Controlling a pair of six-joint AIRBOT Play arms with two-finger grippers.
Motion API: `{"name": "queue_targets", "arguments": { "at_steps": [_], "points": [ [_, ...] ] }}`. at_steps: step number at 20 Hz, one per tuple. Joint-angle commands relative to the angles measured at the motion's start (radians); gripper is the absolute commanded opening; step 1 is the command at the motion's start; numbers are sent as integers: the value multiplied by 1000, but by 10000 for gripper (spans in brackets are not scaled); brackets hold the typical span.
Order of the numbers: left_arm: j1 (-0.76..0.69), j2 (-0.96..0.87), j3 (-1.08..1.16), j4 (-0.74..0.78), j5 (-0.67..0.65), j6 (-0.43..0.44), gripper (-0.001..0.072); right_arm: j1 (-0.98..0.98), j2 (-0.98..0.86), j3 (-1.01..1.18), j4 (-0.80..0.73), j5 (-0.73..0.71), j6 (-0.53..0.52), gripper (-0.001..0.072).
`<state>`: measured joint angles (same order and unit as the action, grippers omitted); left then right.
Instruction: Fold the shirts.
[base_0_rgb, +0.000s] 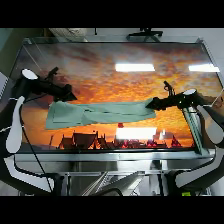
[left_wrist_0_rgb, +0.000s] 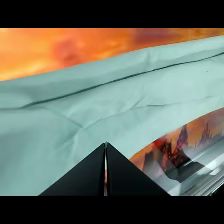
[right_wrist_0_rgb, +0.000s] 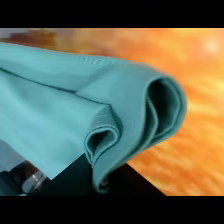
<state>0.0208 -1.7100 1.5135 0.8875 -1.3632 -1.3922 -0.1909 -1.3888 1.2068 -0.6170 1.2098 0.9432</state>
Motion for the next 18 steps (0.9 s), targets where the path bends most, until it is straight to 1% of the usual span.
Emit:
{"name": "queue_targets", "arguments": {
  "at_steps": [1,3,5,7,8,9,10,12,14,16,18],
  "points": [
    [-204,-26,1,2,152,0,18,-2,107,117,-16,117,63,21],
    [-336,-71,2,1,235,-5,19,-26,174,204,-15,193,122,21],
    [-480,-135,2,-38,367,-5,18,-31,233,274,-10,274,197,21],
    [-600,-202,2,-116,528,-5,19,-31,298,317,-3,327,261,21],
    [-642,-233,2,-180,605,-4,18,-33,328,330,-4,333,282,21],
    [-680,-271,20,-250,652,-3,19,-34,357,337,-5,334,289,21],
    [-708,-312,62,-290,657,-3,18,-34,378,338,-5,335,290,21],
    [-750,-382,167,-288,642,-5,19,-31,396,337,-5,356,296,21],
    [-755,-413,271,-286,557,-4,18,-31,391,337,-11,370,304,21],
    [-719,-400,357,-278,409,-3,18,-31,385,337,-15,370,315,21],
    [-639,-357,444,-279,170,-3,18,-27,377,336,-8,369,318,21]
  ]
}}
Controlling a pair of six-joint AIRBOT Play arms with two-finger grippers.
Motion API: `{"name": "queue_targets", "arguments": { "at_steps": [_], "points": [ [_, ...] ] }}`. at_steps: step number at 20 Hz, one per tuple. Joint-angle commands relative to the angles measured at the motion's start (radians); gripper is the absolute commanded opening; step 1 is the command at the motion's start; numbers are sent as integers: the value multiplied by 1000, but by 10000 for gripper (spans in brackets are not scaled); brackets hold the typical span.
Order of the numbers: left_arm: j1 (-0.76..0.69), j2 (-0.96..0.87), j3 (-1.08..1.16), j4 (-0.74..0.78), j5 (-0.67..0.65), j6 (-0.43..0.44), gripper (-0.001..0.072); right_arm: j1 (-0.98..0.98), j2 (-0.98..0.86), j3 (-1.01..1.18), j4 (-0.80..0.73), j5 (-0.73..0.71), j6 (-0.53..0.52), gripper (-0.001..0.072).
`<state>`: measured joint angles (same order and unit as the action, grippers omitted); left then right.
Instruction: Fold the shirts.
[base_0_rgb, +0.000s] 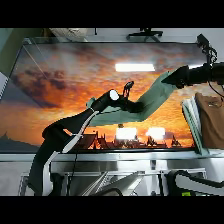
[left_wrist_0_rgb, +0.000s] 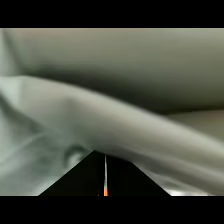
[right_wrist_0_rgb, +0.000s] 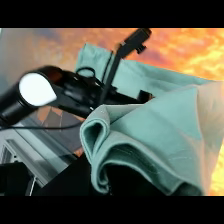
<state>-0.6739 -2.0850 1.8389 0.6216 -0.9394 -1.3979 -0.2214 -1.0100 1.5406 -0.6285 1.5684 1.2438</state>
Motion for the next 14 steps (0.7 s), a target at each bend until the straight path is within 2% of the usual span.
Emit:
{"name": "queue_targets", "arguments": {
  "at_steps": [1,3,5,9,14],
  "points": [
    [111,53,163,-13,-399,2,18,13,-5,-1,10,11,24,21],
    [236,150,229,-13,-624,-10,17,59,-10,-21,47,-5,29,21],
    [374,288,225,-13,-707,-43,17,148,-13,-54,92,-96,28,21],
    [676,623,68,-13,-668,-42,17,436,-80,-77,106,-342,27,21],
    [949,891,-130,-13,-636,23,18,848,-348,-77,106,-791,-92,27]
  ]
}}
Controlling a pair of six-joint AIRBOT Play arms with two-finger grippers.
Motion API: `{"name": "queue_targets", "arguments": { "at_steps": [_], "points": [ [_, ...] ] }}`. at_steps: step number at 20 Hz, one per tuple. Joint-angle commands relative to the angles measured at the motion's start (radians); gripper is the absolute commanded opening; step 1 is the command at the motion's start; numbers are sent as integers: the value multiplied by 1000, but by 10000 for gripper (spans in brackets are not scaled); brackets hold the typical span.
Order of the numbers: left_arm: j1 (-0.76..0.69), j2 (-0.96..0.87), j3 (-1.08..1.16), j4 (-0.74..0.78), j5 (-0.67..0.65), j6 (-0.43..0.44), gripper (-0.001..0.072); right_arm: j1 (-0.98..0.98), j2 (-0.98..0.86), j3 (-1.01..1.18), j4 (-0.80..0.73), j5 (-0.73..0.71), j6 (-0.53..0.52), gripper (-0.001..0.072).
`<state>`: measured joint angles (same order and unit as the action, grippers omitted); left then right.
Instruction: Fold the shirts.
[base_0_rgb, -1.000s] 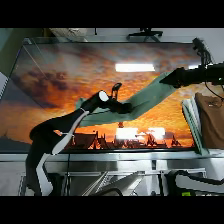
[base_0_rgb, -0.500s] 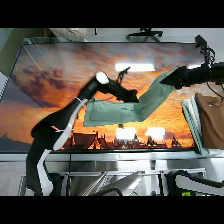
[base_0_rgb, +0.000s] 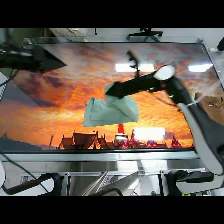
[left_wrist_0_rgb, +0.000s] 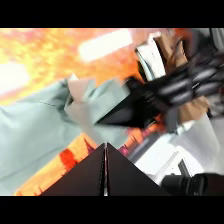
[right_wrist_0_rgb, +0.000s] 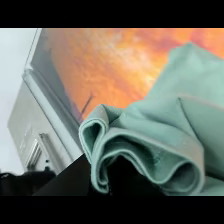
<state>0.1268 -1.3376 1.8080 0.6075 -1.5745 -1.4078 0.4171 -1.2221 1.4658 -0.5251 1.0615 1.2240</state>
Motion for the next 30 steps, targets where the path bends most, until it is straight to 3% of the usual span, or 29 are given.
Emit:
{"name": "queue_targets", "arguments": {
  "at_steps": [1,3,4,8,15,17,18,23,27,30],
  "points": [
    [182,185,-144,0,3,51,18,274,-207,-3,3,-379,-103,94],
    [240,256,-223,0,5,86,18,356,-313,4,34,-539,-176,585],
    [266,292,-261,0,11,103,18,363,-335,13,60,-540,-185,646],
    [350,405,-370,0,68,175,18,205,-227,21,-3,-316,-174,634],
    [396,430,-388,-6,55,181,18,-286,-77,11,-356,157,73,638],
    [380,430,-388,-6,55,181,18,-344,-78,-57,-399,185,85,659],
    [371,430,-388,-6,55,181,18,-351,-80,-103,-399,183,81,710],
    [337,430,-388,-5,55,181,18,-338,-160,-193,-375,158,55,709],
    [336,430,-388,-5,55,181,18,-307,-203,-193,-221,153,-30,704],
    [336,429,-388,-5,56,181,18,-259,-208,-193,-192,96,-51,703]
  ]
}}
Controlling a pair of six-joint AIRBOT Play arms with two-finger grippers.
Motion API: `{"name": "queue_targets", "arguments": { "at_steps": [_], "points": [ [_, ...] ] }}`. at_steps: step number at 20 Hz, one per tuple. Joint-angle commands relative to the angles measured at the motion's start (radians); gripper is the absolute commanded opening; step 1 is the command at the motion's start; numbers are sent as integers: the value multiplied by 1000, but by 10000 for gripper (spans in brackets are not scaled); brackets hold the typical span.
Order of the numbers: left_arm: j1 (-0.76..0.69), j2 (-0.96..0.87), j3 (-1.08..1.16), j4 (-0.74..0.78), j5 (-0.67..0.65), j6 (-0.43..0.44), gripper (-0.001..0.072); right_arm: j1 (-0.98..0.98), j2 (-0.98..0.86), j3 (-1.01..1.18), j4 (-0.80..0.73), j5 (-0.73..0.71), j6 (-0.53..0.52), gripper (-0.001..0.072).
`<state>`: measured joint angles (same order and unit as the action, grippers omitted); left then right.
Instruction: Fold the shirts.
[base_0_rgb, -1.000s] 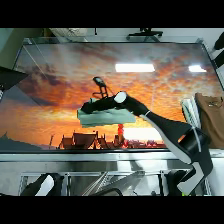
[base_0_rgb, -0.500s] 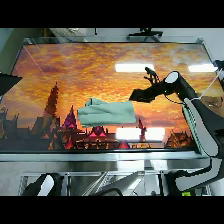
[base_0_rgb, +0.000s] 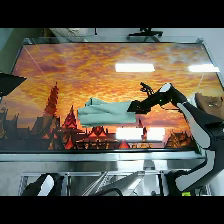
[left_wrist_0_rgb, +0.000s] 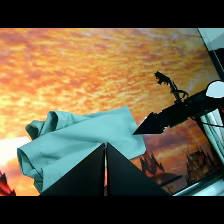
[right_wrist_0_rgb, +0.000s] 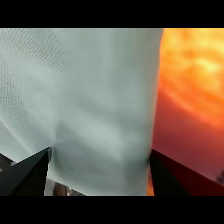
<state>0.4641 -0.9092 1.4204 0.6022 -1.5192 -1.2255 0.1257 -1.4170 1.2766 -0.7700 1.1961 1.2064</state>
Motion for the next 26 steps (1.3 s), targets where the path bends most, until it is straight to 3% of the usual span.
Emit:
{"name": "queue_targets", "arguments": {
  "at_steps": [1,4,5,6,7,12,14,20,23,26],
  "points": [
    [-1,1,0,1,1,-2,18,49,-20,-3,53,-59,-34,703],
    [-1,1,0,1,0,-2,18,76,-55,-3,58,-81,-50,696],
    [-1,1,0,1,-1,-2,19,78,-66,-3,79,-70,-66,514],
    [-1,1,0,1,-1,-2,18,78,-71,-3,113,-53,-110,157],
    [-1,1,0,1,-1,-2,19,77,-70,-2,145,-35,-135,24],
    [-1,1,0,8,1,7,18,48,61,145,213,28,-136,20],
    [-1,1,0,8,0,14,19,-22,137,276,237,24,-90,20],
    [-1,1,0,8,-11,23,19,-493,264,654,232,14,207,20],
    [-1,1,0,8,-28,33,19,-792,251,687,233,-2,333,20],
    [-1,1,-1,8,-33,53,19,-994,191,687,232,99,385,20]
  ]
}}
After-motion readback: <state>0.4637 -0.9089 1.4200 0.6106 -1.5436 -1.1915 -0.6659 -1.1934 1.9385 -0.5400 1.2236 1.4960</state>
